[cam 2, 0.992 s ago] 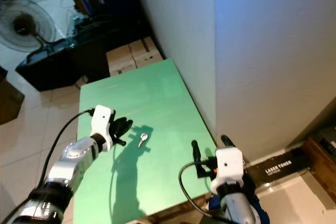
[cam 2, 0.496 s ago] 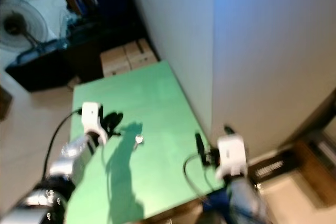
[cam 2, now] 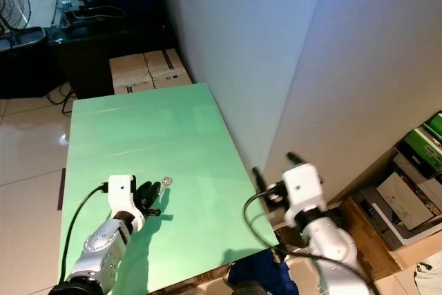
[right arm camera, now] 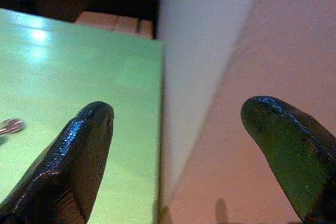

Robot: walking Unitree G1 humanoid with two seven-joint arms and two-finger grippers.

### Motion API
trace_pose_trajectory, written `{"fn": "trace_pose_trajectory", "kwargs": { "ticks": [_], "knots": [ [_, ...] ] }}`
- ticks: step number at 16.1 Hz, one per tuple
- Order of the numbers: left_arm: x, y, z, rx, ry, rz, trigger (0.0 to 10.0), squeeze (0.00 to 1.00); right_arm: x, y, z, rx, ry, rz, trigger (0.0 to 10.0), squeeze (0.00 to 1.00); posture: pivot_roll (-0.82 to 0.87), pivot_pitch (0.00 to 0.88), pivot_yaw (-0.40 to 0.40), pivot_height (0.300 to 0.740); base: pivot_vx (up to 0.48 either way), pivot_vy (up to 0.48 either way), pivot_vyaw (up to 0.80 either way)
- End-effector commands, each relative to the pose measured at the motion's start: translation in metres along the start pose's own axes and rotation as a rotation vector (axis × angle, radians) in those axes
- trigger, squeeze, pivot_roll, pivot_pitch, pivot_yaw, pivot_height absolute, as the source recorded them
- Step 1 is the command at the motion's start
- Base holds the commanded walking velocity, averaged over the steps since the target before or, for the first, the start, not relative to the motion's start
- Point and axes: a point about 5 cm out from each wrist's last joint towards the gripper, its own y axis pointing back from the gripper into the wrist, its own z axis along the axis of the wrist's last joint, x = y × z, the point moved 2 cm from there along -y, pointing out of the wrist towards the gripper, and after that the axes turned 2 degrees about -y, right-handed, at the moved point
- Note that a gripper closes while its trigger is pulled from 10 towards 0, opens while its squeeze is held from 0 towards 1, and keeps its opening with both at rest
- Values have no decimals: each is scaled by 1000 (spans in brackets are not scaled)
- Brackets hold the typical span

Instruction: Hang keys on a hook

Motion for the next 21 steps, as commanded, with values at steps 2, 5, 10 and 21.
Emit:
{"fn": "trace_pose_trajectory", "kwargs": {
  "ticks": [2,5,10,21],
  "knots": [
    [-5,-5,5,4,-70,-35,10000,0,9,2,-5,24,-29,15,10000,0,-280,54,47,740,0,0,0],
    [-11,-13,12,10,-112,-63,10000,0,16,8,-7,28,-48,12,10000,0,-296,66,70,740,0,0,0],
    [-14,-25,18,51,-164,-75,10000,0,14,35,-13,66,-74,-38,10000,0,-328,104,74,740,0,0,0],
    [-13,-44,32,151,-224,-1,10000,0,32,76,-8,124,-98,-53,10000,0,-402,212,99,740,0,0,0]
  ]
}}
